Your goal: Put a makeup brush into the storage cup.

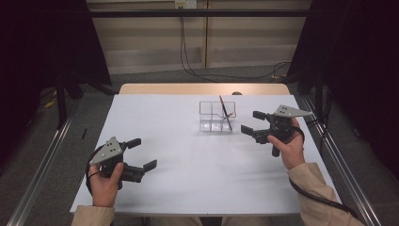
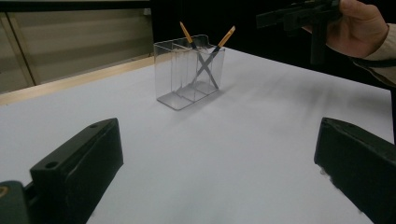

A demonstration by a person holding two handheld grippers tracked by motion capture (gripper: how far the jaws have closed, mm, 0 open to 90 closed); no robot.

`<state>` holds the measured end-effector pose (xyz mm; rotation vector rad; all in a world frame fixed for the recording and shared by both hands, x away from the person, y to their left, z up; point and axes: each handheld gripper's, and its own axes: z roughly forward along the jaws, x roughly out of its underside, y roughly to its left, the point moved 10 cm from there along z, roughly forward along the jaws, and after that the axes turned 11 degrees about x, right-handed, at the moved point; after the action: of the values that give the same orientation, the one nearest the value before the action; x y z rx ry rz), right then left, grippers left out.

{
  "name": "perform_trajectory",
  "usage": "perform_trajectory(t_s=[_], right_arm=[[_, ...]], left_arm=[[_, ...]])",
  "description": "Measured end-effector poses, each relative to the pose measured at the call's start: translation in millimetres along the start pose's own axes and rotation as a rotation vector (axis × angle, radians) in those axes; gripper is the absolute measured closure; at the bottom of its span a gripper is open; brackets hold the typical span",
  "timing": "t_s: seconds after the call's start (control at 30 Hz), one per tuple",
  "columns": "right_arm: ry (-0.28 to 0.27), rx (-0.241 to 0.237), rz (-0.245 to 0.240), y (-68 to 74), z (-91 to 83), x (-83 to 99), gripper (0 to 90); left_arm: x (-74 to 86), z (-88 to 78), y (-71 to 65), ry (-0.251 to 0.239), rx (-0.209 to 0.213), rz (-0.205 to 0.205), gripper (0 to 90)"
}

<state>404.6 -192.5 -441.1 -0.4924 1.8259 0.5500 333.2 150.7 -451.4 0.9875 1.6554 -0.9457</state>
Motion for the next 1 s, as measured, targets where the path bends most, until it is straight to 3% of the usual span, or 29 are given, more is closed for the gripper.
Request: perform_trajectory(t_s=[1.0], right_arm=[[0.023,-0.003,-0.041,6.4,-25.8,23.6,7.4]], left_arm=[[0.7,-0.4,-0.2,0.004,0.003,0.001,0.9]])
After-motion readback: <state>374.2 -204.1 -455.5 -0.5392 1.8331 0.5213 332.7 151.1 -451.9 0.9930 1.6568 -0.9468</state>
